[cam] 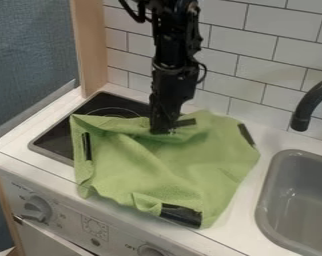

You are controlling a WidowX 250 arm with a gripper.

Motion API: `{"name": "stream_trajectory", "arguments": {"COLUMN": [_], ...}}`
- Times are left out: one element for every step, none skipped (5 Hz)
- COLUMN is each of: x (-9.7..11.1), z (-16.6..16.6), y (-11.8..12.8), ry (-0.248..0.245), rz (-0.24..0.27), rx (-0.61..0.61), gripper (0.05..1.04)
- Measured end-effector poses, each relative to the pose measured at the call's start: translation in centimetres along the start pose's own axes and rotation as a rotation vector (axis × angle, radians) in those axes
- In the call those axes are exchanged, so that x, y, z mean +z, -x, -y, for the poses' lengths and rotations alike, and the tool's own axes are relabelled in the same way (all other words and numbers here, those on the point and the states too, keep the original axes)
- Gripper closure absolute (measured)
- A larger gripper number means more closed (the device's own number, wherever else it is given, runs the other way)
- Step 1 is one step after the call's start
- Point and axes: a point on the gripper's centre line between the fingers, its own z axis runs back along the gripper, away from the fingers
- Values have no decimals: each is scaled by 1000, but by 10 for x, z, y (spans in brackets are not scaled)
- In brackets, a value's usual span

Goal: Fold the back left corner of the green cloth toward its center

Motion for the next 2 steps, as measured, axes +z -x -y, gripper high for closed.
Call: {"name": "stream_trajectory", "arguments": {"x": [-3,-3], "z": [3,2], "y": [1,4], "ry": [21,30], "rz": [-6,-9], "rx": [19,34], "gripper": [853,587]}}
